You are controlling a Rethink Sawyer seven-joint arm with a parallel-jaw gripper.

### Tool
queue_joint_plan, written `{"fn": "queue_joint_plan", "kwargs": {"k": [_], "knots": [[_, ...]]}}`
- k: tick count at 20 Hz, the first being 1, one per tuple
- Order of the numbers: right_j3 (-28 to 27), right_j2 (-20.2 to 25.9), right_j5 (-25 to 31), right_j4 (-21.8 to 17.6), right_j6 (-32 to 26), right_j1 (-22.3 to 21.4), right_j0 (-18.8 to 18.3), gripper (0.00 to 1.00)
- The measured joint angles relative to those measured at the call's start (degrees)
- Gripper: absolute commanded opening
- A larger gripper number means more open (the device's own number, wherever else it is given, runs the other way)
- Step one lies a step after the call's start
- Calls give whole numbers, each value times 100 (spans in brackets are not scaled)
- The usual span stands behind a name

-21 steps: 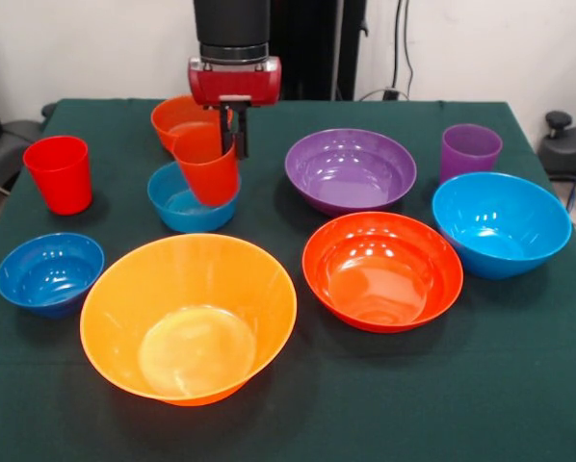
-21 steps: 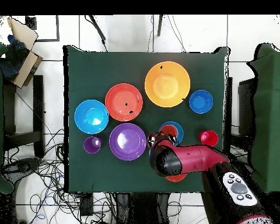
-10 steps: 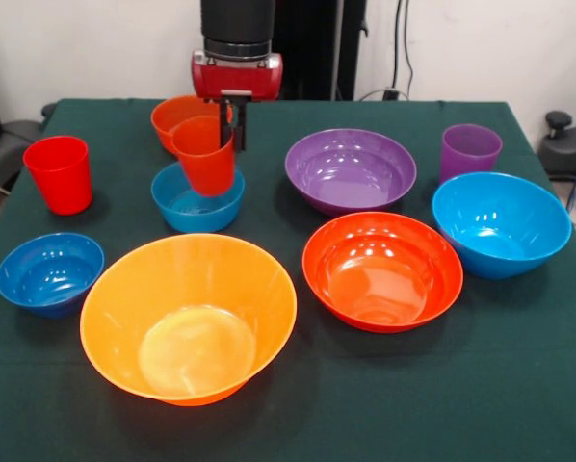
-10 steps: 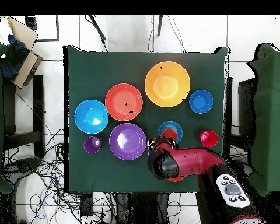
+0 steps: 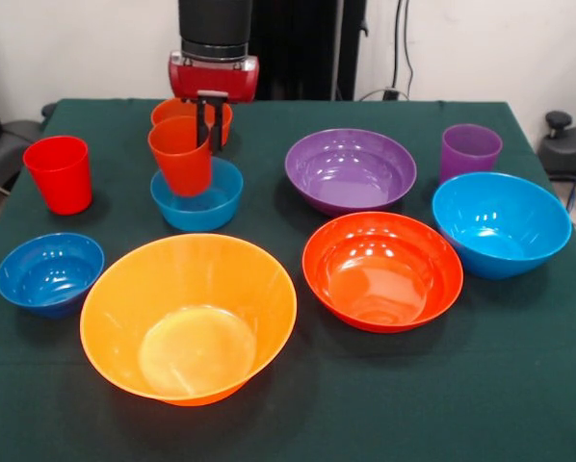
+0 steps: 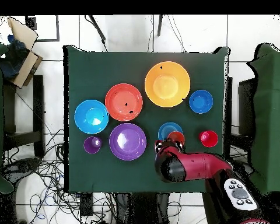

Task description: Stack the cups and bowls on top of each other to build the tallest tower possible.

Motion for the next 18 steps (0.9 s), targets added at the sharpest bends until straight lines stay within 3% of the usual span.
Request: {"fn": "queue_joint_plan", "kwargs": {"k": [18], "knots": [[-17,85,-148,0,0,130,-234,0]]}}
